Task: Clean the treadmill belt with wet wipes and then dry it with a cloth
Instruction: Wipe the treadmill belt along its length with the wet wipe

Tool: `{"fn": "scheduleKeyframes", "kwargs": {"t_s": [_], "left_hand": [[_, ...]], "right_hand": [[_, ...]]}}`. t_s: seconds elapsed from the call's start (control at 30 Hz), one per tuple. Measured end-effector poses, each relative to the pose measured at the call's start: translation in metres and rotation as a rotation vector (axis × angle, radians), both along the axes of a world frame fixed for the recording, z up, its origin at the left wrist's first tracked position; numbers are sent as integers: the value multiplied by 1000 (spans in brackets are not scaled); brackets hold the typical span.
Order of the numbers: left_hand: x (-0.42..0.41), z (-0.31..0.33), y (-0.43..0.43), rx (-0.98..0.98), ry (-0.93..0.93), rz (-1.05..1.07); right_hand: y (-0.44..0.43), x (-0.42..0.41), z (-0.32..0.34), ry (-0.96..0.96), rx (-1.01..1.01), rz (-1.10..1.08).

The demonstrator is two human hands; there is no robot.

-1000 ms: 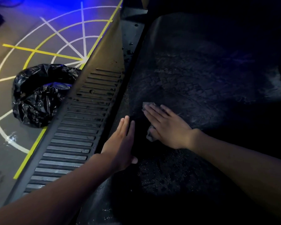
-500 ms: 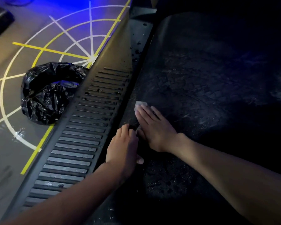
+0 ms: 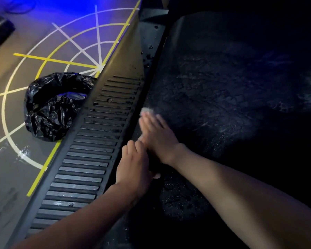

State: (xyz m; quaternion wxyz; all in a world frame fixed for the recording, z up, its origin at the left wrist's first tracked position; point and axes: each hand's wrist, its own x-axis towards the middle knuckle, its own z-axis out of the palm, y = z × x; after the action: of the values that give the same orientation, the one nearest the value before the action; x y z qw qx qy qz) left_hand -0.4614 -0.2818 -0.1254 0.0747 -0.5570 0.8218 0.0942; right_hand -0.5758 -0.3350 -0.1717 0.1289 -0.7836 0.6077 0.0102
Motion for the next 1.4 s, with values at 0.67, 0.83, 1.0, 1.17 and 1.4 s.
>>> {"fn": "scheduleKeyframes", "kwargs": {"t_s": [0.67, 0.83, 1.0, 1.17, 1.4], "left_hand": [[-8, 12, 0, 85, -27, 21], [-10, 10, -5, 84, -156, -43], [-15, 11, -9, 100, -193, -87], [-13, 3, -10, 139, -127, -86], [-12, -6, -19, 259, -94, -187]], "right_hand": [[46, -38, -7, 50, -32, 238], [48, -38, -2, 38, -15, -43], [50, -59, -1, 154, -17, 8], [71, -47, -1, 83, -17, 89], [72, -66, 7, 155, -3, -131]]}}
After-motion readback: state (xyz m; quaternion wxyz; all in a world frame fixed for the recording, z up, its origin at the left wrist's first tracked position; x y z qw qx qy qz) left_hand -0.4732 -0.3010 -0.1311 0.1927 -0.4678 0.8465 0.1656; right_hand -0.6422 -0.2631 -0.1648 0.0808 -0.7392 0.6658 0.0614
